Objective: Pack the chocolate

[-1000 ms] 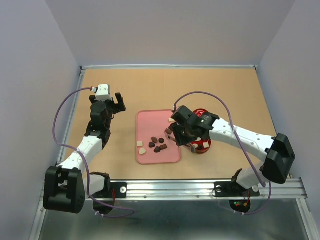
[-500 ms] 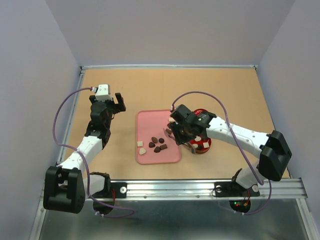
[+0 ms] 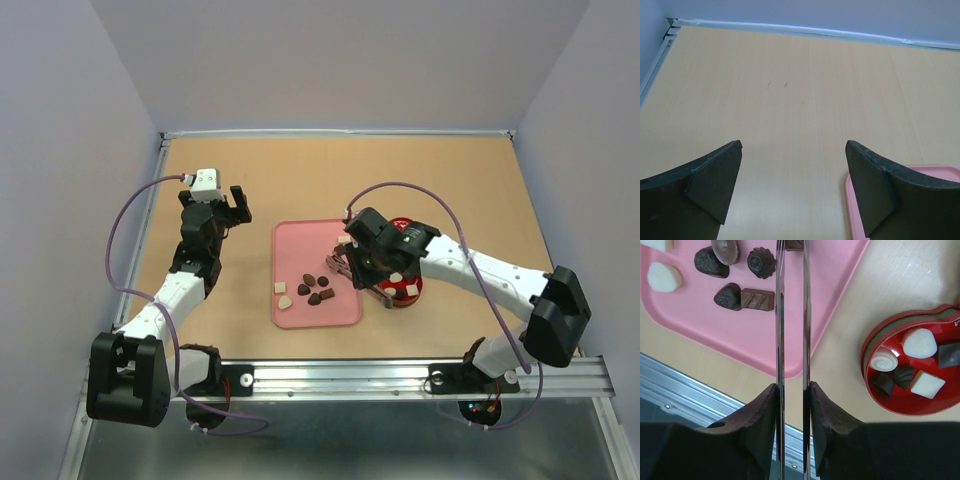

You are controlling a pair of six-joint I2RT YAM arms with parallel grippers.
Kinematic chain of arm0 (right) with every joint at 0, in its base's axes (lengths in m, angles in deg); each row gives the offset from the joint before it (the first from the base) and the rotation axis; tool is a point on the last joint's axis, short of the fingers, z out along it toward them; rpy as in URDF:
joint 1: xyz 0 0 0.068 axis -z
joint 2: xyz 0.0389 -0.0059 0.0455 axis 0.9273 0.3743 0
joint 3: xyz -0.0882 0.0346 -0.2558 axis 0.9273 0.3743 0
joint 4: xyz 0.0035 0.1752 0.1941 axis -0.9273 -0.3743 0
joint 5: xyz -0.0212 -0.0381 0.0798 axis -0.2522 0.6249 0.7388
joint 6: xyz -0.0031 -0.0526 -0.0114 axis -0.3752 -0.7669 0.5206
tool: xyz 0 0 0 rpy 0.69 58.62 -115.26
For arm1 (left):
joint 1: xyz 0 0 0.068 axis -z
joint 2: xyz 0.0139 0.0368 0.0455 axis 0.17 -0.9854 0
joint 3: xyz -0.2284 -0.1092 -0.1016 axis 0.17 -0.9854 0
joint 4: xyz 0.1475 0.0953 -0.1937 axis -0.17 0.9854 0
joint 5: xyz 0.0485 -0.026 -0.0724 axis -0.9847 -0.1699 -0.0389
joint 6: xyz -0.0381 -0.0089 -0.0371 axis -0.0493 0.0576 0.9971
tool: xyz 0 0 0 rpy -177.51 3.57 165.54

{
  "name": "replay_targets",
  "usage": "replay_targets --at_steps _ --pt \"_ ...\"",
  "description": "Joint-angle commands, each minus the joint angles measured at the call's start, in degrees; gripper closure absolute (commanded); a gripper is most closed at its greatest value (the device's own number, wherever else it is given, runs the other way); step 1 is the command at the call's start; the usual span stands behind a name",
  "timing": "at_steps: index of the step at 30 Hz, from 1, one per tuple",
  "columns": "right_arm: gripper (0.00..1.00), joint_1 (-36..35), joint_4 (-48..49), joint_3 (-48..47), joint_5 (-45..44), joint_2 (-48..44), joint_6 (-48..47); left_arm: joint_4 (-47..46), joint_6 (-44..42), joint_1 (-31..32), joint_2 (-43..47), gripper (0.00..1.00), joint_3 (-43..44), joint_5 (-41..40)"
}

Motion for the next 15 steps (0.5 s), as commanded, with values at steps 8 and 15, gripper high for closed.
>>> replay_targets --at_steps 8,15 --pt "0.72 0.2 -6.0 -3.2 -7.2 -10.2 4.3 -1.7 0.0 -0.3 1.0 0.04 1.3 -0.1" --pt "0.72 0.8 -13.5 0.2 -11.5 -15.2 9.5 -1.6 0.1 -0.4 1.3 0.04 1.3 0.0"
